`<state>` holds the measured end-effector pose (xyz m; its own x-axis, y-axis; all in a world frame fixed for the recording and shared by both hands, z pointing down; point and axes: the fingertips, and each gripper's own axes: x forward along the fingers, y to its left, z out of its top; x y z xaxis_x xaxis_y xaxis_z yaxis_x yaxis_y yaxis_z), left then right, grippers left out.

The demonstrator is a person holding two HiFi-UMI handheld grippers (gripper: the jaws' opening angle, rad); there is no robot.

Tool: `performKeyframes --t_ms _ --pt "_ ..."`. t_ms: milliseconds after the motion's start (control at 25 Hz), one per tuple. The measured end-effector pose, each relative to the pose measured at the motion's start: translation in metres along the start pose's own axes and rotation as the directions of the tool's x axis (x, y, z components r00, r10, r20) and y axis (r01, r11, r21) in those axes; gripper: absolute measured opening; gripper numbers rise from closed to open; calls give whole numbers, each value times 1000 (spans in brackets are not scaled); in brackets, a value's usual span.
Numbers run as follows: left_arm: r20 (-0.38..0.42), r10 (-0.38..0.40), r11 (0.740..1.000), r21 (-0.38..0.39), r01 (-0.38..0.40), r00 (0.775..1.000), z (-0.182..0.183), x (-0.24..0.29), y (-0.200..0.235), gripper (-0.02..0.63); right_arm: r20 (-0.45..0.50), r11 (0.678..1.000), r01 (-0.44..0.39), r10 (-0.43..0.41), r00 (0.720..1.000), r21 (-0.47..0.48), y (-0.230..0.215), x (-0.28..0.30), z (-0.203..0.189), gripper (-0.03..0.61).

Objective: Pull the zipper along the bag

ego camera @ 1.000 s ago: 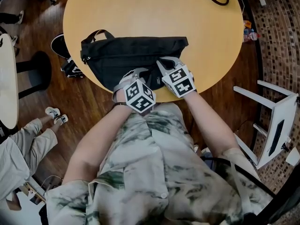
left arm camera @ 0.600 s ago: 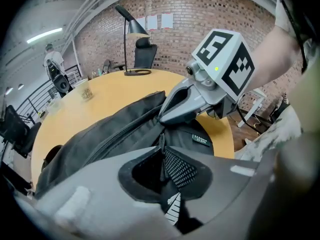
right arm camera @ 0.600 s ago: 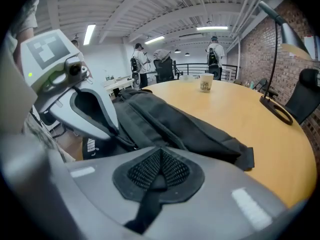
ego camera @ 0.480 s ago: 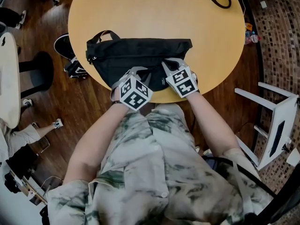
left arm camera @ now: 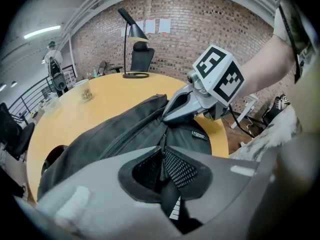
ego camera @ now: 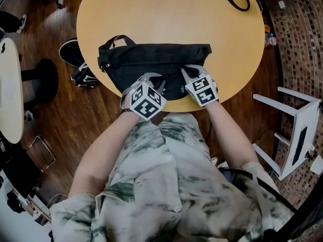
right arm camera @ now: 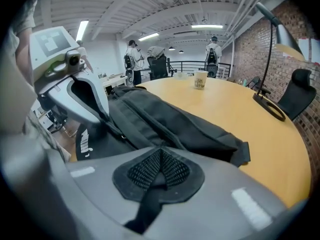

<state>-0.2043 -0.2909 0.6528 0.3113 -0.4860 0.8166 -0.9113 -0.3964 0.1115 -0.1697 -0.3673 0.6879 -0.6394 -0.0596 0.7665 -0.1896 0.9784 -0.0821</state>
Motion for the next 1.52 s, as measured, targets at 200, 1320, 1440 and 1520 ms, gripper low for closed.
performKeyframes --t_ms 200,1320,1440,1520 --pt "5 -36 999 5 36 999 -11 -10 9 29 -32 998 38 -36 999 47 -7 -1 -7 6" --pt "67 -50 995 -81 55 997 -113 -77 86 30 -133 982 177 -168 977 61 -14 0 -18 6" --pt "66 -39 995 -90 45 997 -122 -81 94 31 -139 979 193 -183 973 63 -15 -1 -19 6" --pt "60 -32 994 -100 38 998 -128 -84 99 31 -145 978 198 -187 972 65 -16 -2 -18 6"
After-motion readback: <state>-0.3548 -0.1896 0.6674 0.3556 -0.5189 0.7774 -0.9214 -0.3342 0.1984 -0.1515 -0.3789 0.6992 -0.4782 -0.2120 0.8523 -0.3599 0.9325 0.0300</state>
